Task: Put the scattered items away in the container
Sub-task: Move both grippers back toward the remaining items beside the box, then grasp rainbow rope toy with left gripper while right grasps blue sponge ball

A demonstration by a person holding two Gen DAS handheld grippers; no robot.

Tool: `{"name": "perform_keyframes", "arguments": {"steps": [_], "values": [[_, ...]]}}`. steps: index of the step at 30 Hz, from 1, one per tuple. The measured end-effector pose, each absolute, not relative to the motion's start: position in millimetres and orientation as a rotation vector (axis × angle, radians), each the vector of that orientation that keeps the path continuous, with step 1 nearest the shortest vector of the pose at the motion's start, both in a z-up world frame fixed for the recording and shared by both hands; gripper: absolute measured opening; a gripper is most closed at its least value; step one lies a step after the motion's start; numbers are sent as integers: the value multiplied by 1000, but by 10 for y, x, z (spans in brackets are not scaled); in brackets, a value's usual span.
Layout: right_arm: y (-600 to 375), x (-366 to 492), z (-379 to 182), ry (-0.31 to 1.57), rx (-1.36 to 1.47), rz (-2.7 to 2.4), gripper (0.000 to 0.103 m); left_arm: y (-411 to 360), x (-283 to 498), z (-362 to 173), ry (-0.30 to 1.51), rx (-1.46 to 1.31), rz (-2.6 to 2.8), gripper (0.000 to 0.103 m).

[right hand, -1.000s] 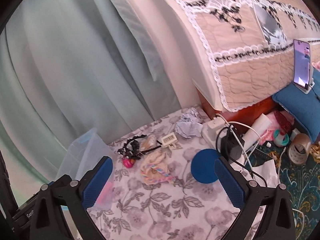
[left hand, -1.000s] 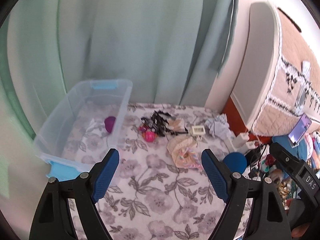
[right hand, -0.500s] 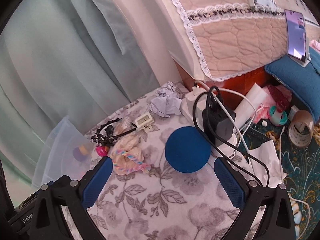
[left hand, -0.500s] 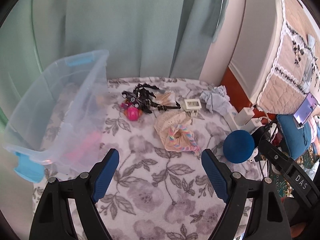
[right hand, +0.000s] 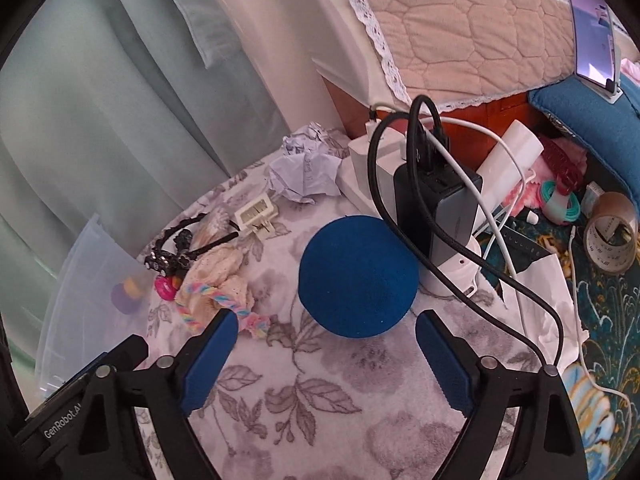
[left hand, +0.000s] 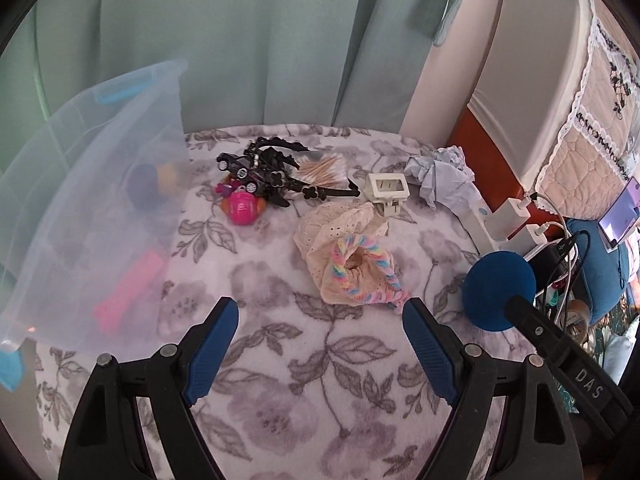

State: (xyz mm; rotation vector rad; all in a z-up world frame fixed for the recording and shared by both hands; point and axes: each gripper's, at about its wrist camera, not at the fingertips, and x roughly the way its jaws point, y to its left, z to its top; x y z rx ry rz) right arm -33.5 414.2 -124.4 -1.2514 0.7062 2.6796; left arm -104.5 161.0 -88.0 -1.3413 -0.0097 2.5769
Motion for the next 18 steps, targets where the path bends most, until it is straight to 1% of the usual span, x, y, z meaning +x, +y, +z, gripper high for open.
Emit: {"name": "perform_keyframes", "arguments": {"steps": [6, 8, 10, 14, 15, 16, 17, 18], "values": [[4153, -430, -1352, 693, -1261, 2636, 87, 1666, -1206, -981, -19, -1341, 2556, 84], [4158, -463, -1394, 693, -1269, 2620, 87, 1687, -1253, -1009, -19, -1341, 2555, 83], [4163, -501, -1431, 696, -1276, 2610, 86, 1714, -1316, -1038, -23, -1343, 2548, 78], [4180, -560, -1476, 691, -1269, 2596, 85, 1755, -1421, -1103, -25, -1347, 2541, 74], [4186, -571, -1481, 695, -1263, 2594, 85, 1763, -1447, -1122, -26, -1350, 2540, 72], [4192, -584, -1488, 697, -1262, 2592, 85, 1775, -1472, -1144, -26, -1355, 2536, 67], [4195, -599, -1498, 696, -1260, 2589, 85, 1785, -1491, -1165, -27, -1360, 2531, 64], [4198, -616, -1510, 694, -1259, 2587, 85, 1793, -1508, -1188, -27, -1365, 2524, 64]]}}
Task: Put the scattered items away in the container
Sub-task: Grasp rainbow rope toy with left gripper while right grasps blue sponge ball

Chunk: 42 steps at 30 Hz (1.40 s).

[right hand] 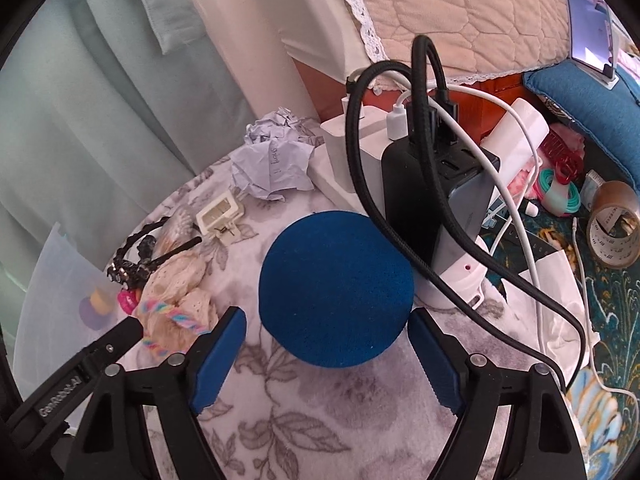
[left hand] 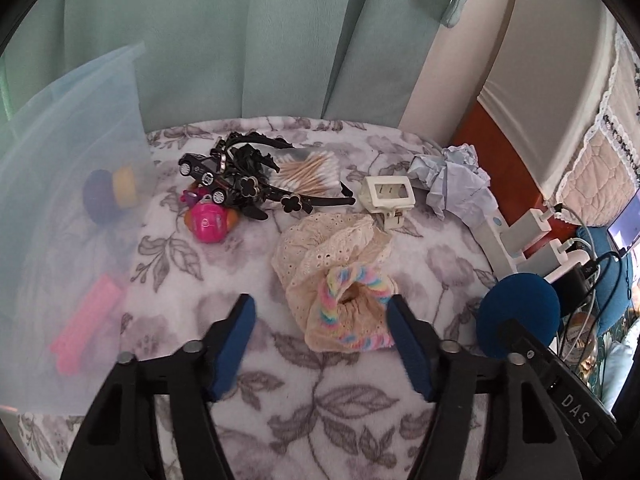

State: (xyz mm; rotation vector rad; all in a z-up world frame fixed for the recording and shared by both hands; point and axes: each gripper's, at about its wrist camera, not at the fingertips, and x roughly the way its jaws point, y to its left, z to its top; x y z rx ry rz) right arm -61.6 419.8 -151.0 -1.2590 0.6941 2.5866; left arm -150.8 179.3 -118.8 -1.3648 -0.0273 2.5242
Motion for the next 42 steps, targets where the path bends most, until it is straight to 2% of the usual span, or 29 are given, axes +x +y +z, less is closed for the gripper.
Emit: {"name": "perform_keyframes", "arguments": {"steps": [5, 9, 13, 16, 27, 28, 42], "values": [[4228, -677, -1587, 715, -1263, 2568, 84, 1820, -1596, -1300, -29, -1386, 2502, 50], [4248, -708, -1627, 733, -1264, 2563, 83, 1827, -1642, -1346, -42, -1388, 2485, 50], [4237, -721, -1637, 733, -1256, 2568, 83, 1868, -1672, -1363, -31, -1386, 2470, 40], [4250, -731, -1644, 737, -1259, 2569, 83, 1884, -1687, -1362, -33, -1382, 2465, 39], [4283, -671, -1610, 765, -1255, 2571, 81, 1918, -1669, -1257, -33, -1354, 2455, 15], [4284, -657, -1600, 770, -1254, 2572, 81, 1920, -1656, -1232, -31, -1344, 2456, 10], [4149, -486, -1304, 794, -1204, 2640, 81, 1885, -1407, -898, -48, -1269, 2473, 7]]}}
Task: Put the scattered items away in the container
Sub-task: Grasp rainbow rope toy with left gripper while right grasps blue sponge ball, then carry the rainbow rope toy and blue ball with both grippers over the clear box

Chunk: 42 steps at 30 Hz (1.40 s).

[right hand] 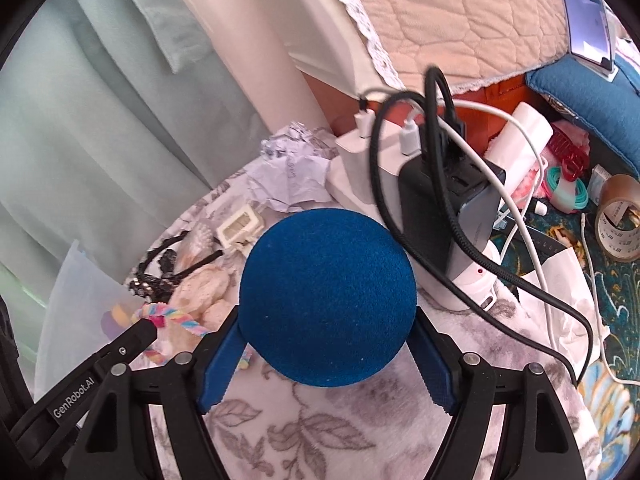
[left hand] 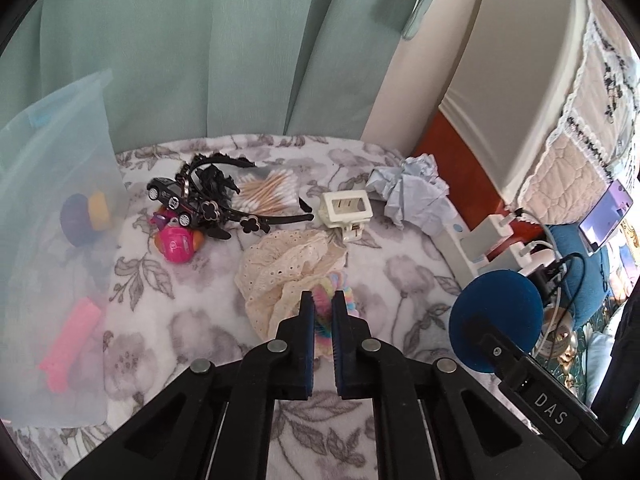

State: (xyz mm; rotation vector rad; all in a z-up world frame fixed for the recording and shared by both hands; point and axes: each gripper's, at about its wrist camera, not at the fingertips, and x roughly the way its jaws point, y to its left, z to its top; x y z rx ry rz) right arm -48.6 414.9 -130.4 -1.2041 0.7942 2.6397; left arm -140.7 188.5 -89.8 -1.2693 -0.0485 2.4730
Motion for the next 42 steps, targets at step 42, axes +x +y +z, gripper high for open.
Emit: {"name": "perform_keyframes", "arguments": {"steps": [42], "values": [[2891, 374, 1225, 556, -559, 3182, 81, 525, -187, 1261, -248, -652, 2807, 7]]}}
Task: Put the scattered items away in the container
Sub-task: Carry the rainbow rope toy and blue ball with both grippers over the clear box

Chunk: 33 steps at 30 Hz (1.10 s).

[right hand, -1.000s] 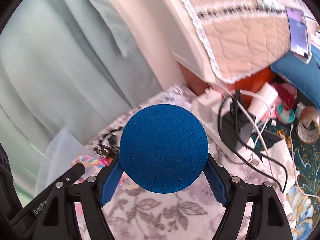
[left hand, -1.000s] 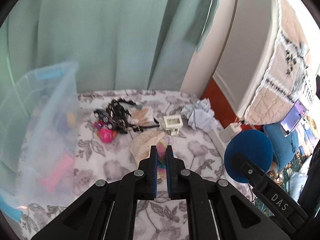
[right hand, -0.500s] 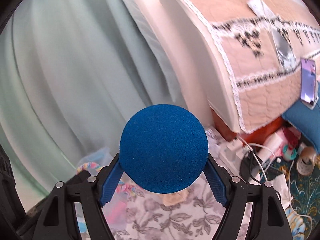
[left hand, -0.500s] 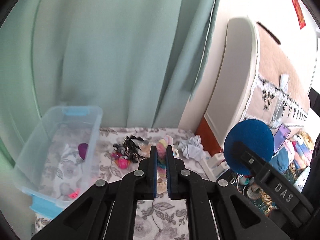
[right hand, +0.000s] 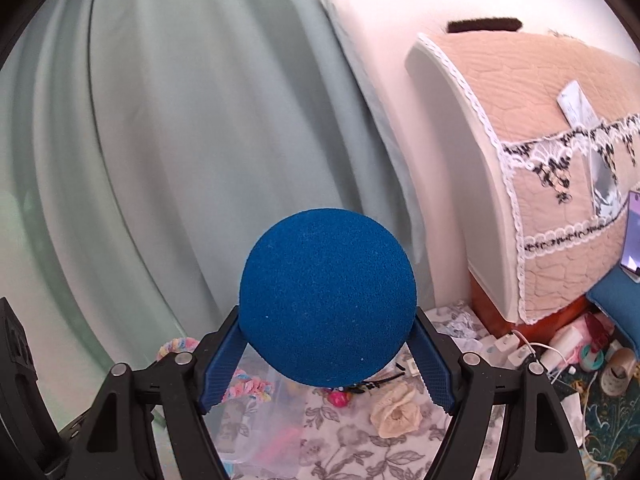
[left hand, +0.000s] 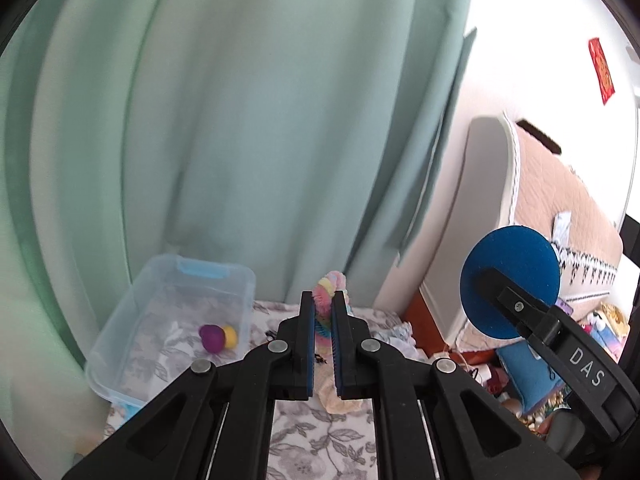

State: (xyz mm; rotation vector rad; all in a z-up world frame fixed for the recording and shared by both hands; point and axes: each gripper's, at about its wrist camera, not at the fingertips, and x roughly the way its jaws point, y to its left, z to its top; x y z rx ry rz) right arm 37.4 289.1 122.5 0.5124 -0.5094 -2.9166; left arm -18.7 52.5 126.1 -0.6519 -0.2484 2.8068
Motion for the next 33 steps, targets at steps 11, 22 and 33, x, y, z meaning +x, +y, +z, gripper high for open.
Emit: {"name": "perform_keyframes", "arguments": {"steps": [11, 22, 33], "values": [[2369, 338, 1328, -376, 525, -2851, 81, -2, -154, 1307, -340, -611, 2886, 7], [1892, 159, 1150, -258, 622, -2793, 81, -520, -283, 1062, -457, -673, 2937, 7], [1371, 51, 842, -155, 737, -2724, 81, -865, -426, 781, -551, -764, 2962, 7]]}}
